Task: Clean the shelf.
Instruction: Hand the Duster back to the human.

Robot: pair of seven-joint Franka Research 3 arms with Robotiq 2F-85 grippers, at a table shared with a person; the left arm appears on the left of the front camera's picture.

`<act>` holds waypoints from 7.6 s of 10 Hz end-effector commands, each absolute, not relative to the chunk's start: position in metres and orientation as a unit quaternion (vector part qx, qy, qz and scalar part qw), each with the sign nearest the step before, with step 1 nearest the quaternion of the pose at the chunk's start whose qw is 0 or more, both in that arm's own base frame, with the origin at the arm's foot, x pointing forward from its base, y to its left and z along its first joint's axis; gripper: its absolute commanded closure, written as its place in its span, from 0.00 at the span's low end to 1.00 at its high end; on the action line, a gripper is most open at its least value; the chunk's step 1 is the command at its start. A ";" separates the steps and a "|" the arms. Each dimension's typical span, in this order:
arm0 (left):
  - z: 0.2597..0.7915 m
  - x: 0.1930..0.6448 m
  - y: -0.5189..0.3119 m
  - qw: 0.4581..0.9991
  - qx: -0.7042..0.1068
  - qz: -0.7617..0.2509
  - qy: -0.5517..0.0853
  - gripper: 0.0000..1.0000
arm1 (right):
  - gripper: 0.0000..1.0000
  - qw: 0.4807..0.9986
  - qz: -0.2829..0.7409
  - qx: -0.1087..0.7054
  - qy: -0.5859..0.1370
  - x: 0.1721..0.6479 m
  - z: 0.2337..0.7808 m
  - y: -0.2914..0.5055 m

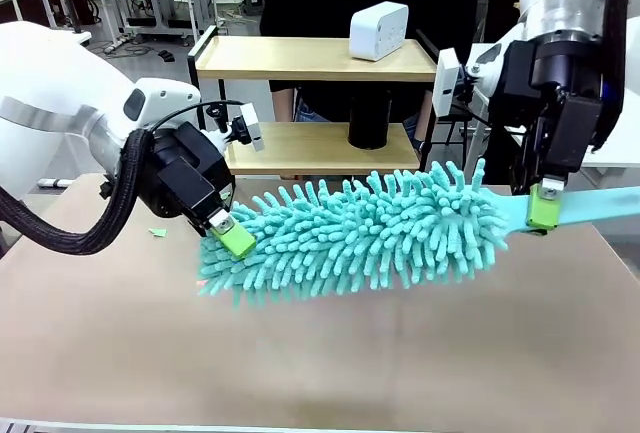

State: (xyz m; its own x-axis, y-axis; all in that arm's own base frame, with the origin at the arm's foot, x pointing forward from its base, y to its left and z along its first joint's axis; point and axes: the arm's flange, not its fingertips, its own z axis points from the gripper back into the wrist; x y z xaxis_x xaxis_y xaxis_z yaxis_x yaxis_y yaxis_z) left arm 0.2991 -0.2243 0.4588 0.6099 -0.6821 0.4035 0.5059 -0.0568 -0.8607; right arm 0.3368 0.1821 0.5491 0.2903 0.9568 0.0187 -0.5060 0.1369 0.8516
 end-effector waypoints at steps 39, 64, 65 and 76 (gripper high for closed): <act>0.384 0.395 0.115 0.607 -0.739 0.178 -0.231 1.00 | 0.00 0.754 0.315 0.570 0.085 0.273 0.517 -0.027; 0.427 0.345 -0.112 0.725 -0.660 -0.195 0.027 0.00 | 0.00 0.763 0.030 0.643 -0.054 0.319 0.470 0.104; 0.423 0.349 -0.126 0.736 -0.648 -0.192 0.036 0.00 | 0.00 0.765 0.025 0.642 -0.037 0.318 0.463 0.107; 0.424 0.335 -0.128 0.722 -0.662 -0.197 0.041 0.00 | 0.00 0.768 0.034 0.638 -0.044 0.345 0.473 0.088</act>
